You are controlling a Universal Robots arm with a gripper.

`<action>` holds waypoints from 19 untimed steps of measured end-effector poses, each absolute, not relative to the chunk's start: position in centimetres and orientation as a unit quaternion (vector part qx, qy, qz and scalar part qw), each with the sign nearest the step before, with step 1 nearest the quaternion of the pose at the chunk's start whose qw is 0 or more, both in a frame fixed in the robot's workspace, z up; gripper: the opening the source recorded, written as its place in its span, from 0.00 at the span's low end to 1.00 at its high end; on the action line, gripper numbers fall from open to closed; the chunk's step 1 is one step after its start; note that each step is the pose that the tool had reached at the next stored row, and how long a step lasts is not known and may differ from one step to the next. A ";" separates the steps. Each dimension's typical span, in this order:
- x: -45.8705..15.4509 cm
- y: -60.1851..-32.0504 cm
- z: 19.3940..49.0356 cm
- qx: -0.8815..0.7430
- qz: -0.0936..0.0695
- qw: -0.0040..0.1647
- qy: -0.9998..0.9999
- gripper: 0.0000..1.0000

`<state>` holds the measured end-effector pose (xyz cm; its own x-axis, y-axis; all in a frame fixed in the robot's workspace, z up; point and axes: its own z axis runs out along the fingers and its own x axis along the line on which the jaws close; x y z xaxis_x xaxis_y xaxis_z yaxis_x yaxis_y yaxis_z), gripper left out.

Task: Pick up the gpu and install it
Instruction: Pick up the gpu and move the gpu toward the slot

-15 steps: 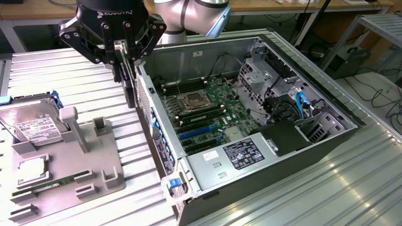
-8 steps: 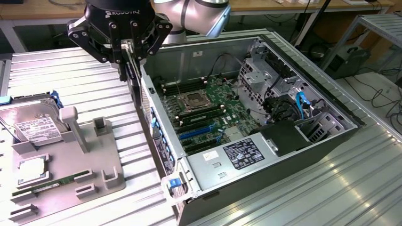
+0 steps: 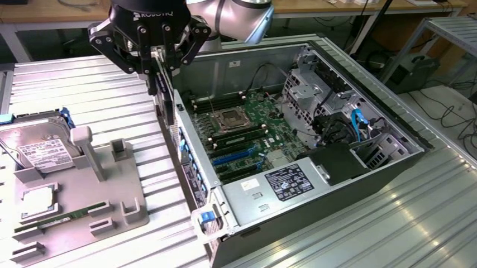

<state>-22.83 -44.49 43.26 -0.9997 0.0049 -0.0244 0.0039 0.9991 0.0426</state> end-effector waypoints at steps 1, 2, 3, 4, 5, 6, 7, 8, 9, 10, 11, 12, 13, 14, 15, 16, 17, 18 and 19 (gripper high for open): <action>-22.7 -44.5 43.3 0.002 0.021 0.012 1.000 0.27; -22.6 -44.5 43.3 0.002 0.021 0.012 1.000 0.27; -22.5 -44.5 43.3 0.002 0.021 0.012 1.000 0.27; -22.4 -44.5 43.3 0.002 0.021 0.012 1.000 0.27; -22.3 -44.5 43.3 0.002 0.021 0.012 1.000 0.27; -22.2 -44.5 43.3 0.002 0.021 0.012 1.000 0.27; -22.1 -44.5 43.3 0.002 0.021 0.012 1.000 0.27; -22.0 -44.5 43.3 0.002 0.021 0.012 1.000 0.27; -21.9 -44.5 43.3 0.002 0.021 0.012 1.000 0.27; -21.8 -44.5 43.3 0.002 0.021 0.012 1.000 0.27; -21.7 -44.5 43.3 0.002 0.021 0.012 1.000 0.27; -21.6 -44.5 43.3 0.002 0.021 0.012 1.000 0.27; -21.5 -44.5 43.3 0.002 0.021 0.012 1.000 0.27; -21.5 -44.5 43.3 0.002 0.021 0.012 1.000 0.27; -21.4 -44.5 43.3 0.002 0.021 0.012 1.000 0.27; -21.3 -44.5 43.3 0.002 0.021 0.012 1.000 0.27; -21.2 -44.5 43.3 0.002 0.021 0.012 1.000 0.27; -21.1 -44.5 43.3 0.002 0.021 0.012 1.000 0.27; -21.0 -44.5 43.3 0.002 0.021 0.012 1.000 0.27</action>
<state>-20.99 -44.49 43.26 -0.9997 0.0050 -0.0244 0.0039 0.9991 0.0427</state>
